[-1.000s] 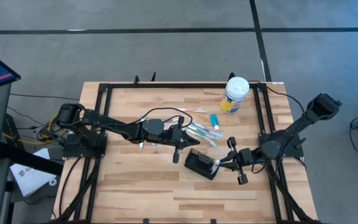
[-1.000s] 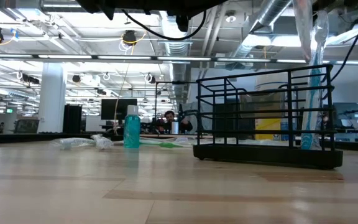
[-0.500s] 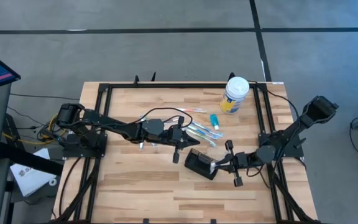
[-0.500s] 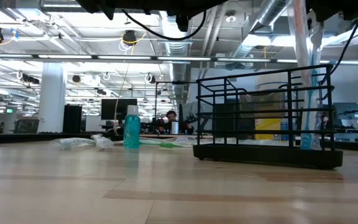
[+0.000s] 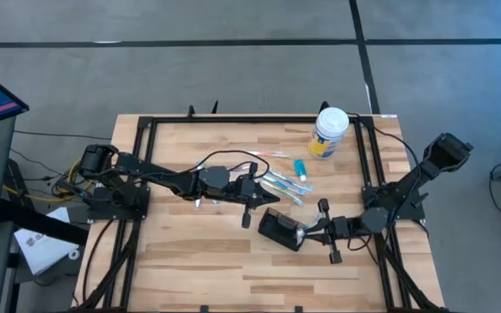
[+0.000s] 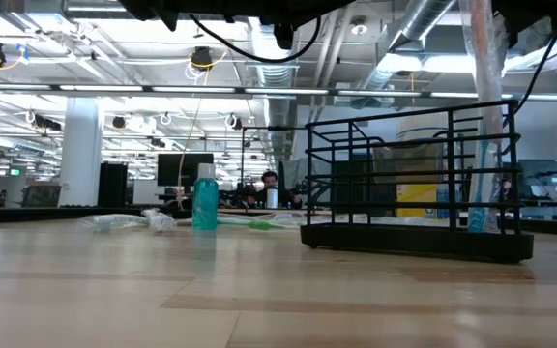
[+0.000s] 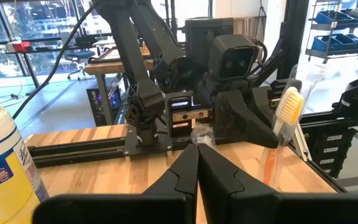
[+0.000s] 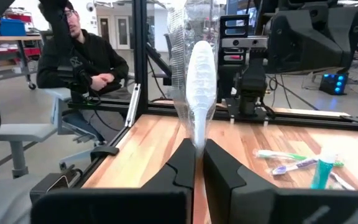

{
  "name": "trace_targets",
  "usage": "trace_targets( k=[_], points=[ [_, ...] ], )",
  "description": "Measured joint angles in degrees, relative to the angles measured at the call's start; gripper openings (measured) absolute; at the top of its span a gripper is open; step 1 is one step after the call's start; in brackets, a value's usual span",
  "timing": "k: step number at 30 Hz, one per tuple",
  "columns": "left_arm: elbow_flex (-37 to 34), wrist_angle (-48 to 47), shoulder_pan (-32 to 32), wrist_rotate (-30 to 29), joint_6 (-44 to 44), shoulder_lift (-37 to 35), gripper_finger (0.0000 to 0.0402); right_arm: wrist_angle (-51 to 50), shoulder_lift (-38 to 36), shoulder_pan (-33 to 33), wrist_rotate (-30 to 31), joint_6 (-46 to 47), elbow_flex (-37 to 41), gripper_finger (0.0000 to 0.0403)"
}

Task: Pick & Place toothbrushing station
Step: Put the bottom orange toothbrush into the mesh organizer

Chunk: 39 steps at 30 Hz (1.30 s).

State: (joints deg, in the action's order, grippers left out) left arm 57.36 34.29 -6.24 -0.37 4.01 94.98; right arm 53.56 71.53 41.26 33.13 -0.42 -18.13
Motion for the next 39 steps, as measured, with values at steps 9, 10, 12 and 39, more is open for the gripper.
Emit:
trace_targets(
  k=[9,10,12,39],
  points=[
    [0.00,-0.01,0.00,0.00,0.00,0.00,0.0003,-2.00,0.00,0.25,1.18,0.30,0.00,0.0006],
    [0.00,-0.01,0.00,0.01,0.00,0.00,0.0003,-2.14,-0.01,0.25,1.67,0.35,0.00,0.0005],
    [0.00,-0.01,0.00,0.00,0.00,0.00,0.0003,-2.11,0.00,0.25,1.86,0.49,0.38,0.0004],
    [0.00,-0.01,0.00,0.01,-0.02,0.00,0.0003,16.04,12.94,-0.14,2.92,2.11,4.35,0.0011]
  ],
)
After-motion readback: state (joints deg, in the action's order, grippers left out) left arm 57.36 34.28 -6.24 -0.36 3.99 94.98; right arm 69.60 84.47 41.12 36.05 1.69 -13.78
